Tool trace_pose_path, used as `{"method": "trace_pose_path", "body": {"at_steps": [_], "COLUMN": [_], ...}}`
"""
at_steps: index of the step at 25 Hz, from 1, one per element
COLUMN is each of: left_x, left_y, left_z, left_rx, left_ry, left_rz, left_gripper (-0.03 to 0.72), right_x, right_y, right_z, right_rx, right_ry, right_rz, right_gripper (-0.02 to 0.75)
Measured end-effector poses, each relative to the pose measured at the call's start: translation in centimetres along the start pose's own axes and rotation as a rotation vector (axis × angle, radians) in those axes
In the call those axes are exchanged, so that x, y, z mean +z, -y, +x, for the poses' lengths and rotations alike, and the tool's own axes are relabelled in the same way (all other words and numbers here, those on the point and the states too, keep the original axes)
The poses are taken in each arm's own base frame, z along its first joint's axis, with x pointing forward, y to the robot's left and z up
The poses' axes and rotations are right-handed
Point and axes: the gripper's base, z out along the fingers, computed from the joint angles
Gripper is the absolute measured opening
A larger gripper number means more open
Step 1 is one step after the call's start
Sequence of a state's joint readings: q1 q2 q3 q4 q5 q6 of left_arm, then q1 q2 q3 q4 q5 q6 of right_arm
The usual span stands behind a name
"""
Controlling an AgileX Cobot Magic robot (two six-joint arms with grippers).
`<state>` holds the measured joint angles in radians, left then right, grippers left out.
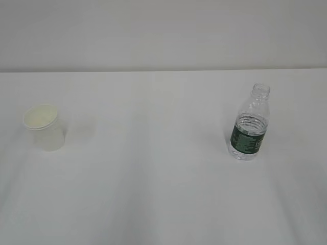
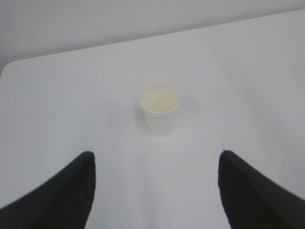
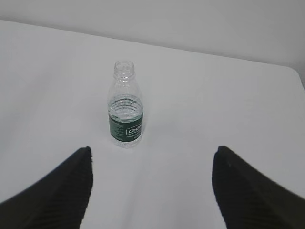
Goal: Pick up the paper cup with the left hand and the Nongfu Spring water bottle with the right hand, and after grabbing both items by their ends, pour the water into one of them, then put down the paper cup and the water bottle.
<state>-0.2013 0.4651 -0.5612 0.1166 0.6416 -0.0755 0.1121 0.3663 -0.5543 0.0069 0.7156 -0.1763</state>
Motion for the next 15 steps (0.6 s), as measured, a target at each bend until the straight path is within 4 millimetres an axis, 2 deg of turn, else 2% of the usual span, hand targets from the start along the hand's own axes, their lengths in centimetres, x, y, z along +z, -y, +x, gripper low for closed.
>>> {"method": "trace_pose_path", "body": {"at_steps": [4, 12, 15], "left_x": [0.7, 0.9, 1.2], "left_y": [0.1, 0.1, 0.1], "left_z": [-0.1, -0.4, 0.1], "left_rx": [0.004, 0.005, 0.008], "left_ry": [-0.024, -0.001, -0.003], "left_rz": [0.001, 0.003, 0.004], "left_gripper": [0.576, 0.576, 0.576], "right_x": [0.7, 2.2, 3.2], "right_y": [0.1, 0.1, -0.1], "right_z": [-0.3, -1.1, -1.0], "right_rx": [-0.012, -0.009, -0.001], "right_ry": [-0.004, 0.017, 0.033], "right_rz": [-0.001, -0.012, -0.025], "right_gripper": [0.587, 0.587, 0.587]}}
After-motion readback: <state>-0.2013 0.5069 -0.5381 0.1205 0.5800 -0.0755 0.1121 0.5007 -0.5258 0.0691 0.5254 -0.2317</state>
